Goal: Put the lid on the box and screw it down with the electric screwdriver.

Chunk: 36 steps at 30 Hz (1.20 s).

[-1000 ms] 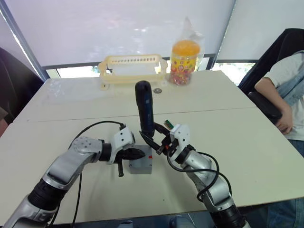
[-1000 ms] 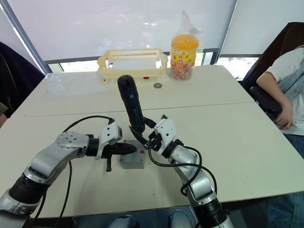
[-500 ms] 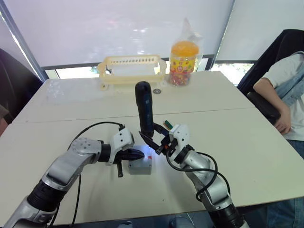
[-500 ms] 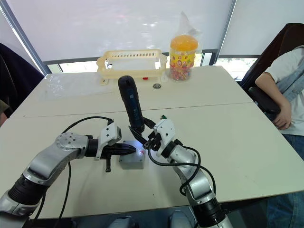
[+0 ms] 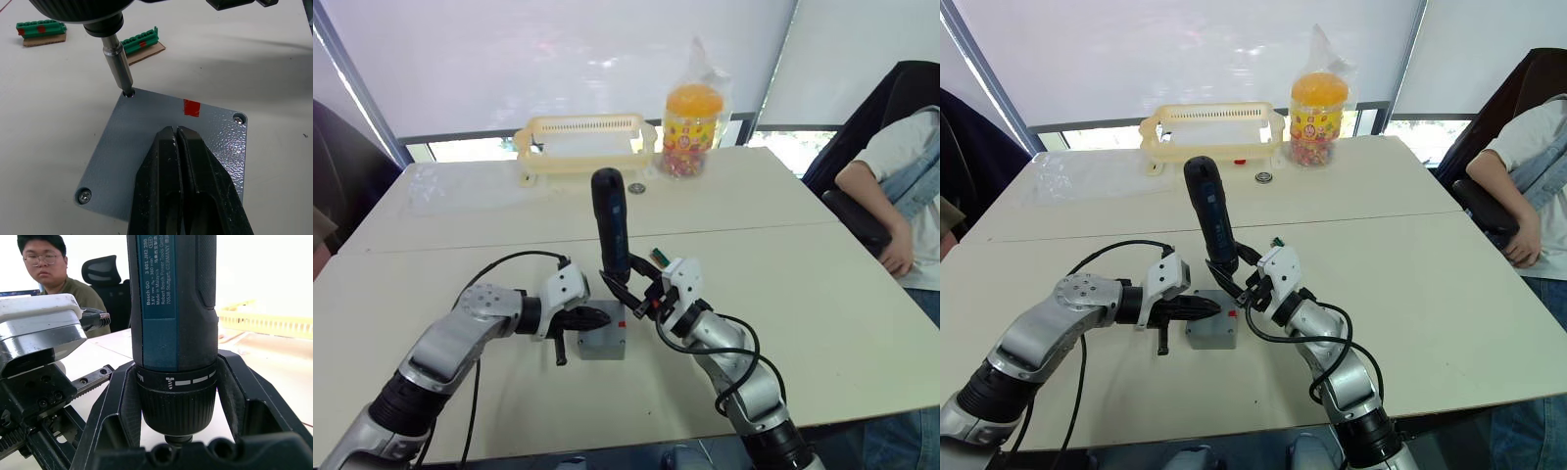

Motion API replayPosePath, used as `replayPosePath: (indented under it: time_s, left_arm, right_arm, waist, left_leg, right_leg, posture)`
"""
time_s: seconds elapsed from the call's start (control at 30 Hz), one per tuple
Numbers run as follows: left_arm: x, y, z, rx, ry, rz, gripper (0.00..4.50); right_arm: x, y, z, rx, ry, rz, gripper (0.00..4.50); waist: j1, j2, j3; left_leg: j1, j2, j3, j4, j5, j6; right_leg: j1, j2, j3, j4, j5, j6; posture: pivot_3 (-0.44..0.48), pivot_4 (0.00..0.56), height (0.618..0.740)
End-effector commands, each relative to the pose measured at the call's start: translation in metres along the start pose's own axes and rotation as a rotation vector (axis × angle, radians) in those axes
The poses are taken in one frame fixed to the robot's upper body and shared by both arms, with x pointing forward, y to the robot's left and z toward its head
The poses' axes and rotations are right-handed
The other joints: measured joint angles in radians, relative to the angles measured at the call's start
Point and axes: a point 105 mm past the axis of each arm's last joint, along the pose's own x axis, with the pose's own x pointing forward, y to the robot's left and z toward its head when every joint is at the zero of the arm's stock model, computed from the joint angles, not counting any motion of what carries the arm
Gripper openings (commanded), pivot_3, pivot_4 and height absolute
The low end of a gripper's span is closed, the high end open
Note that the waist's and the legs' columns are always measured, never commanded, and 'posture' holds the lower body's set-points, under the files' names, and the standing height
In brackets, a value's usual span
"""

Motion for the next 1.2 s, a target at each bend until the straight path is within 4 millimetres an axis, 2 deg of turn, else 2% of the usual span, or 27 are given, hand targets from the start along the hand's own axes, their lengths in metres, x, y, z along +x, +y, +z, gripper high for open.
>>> replayPosePath:
  time_s: [0.03,0.37,0.47,0.53,0.7,0.93,1.0,1.07,1.13,1.2]
  left_arm:
    - [0.0,-0.001,-0.022,-0.055,0.084,0.004,0.06]
    - [0.003,-0.001,-0.022,-0.053,0.082,-0.001,0.06]
    - [0.004,-0.001,-0.023,-0.047,0.09,0.001,0.06]
    - [0.005,-0.001,-0.024,-0.055,0.088,0.0,0.06]
    - [0.009,-0.006,-0.034,-0.082,0.109,-0.02,0.06]
    - [0.008,-0.007,-0.047,-0.117,0.132,-0.015,0.06]
    - [0.006,-0.004,-0.04,-0.115,0.098,0.005,0.06]
    - [-0.001,0.003,-0.022,-0.127,0.025,0.038,0.06]
    - [-0.007,0.006,-0.009,-0.134,-0.029,0.061,0.06]
    - [-0.02,0.009,0.012,-0.145,-0.105,0.089,0.06]
  right_arm:
    - [-0.013,0.0,-0.046,0.058,0.181,-0.019,1.78]
    - [-0.01,-0.009,-0.031,0.034,0.128,-0.054,1.78]
    - [-0.004,-0.022,0.012,0.038,-0.018,-0.108,1.78]
    - [-0.003,-0.024,0.035,0.035,-0.084,-0.112,1.78]
    - [-0.006,-0.015,0.065,0.063,-0.155,-0.082,1.78]
    - [-0.004,-0.018,0.097,0.066,-0.227,-0.087,1.78]
    - [-0.005,-0.033,0.111,0.069,-0.247,-0.12,1.78]
    - [-0.012,-0.06,0.127,0.102,-0.241,-0.174,1.78]
    - [-0.019,-0.078,0.137,0.132,-0.217,-0.199,1.78]
    - [-0.033,-0.103,0.146,0.181,-0.129,-0.209,1.78]
  waist:
    - [0.0,0.0,0.0]
    - [0.001,0.0,0.0]
    - [0.002,0.0,0.002]
    - [0.003,0.001,0.005]
    - [0.005,0.004,0.009]
    - [0.004,0.004,0.009]
    - [0.003,0.004,0.009]
    - [0.003,0.005,0.01]
    - [0.005,0.003,0.012]
    - [0.006,0.003,0.018]
  left_leg:
    - [0.0,0.0,0.0,0.0,0.0,0.0]
    - [0.0,0.0,0.0,-0.001,0.0,0.0]
    - [-0.001,0.0,0.0,-0.001,0.0,0.0]
    - [-0.002,0.0,0.0,-0.001,0.0,0.0]
    - [-0.007,0.0,-0.001,-0.001,0.0,0.0]
    - [-0.016,-0.001,0.0,0.0,0.001,-0.001]
    - [-0.016,-0.001,0.0,0.0,0.001,-0.001]
    - [-0.017,-0.001,0.0,0.001,0.001,-0.001]
    - [-0.019,-0.001,0.0,0.003,0.001,-0.001]
    - [-0.02,-0.001,-0.001,0.003,0.001,-0.001]
  right_leg:
    - [0.0,0.0,0.0,0.0,0.0,0.0]
    - [-0.001,0.0,0.0,-0.001,0.0,0.0]
    - [-0.001,0.0,0.0,-0.001,0.0,0.0]
    - [-0.002,0.0,0.0,-0.001,0.0,0.0]
    - [-0.006,-0.001,0.0,-0.001,0.0,0.0]
    - [-0.016,-0.001,0.0,0.0,0.004,-0.002]
    - [-0.016,-0.001,0.0,0.0,0.004,-0.002]
    - [-0.017,-0.001,0.0,0.0,0.003,-0.004]
    - [-0.017,-0.001,0.0,0.0,0.004,-0.004]
    - [-0.018,-0.001,-0.001,0.0,0.004,-0.004]
  posture:
    - [0.0,0.15,0.74]
    - [0.0,0.15,0.74]
    - [0.0,0.15,0.74]
    - [0.0,0.15,0.74]
    - [0.0,0.15,0.74]
    - [0.0,0.15,0.74]
    - [0.0,0.15,0.74]
    - [0.0,0.15,0.74]
    - [0.0,0.15,0.74]
    - [0.0,0.15,0.74]
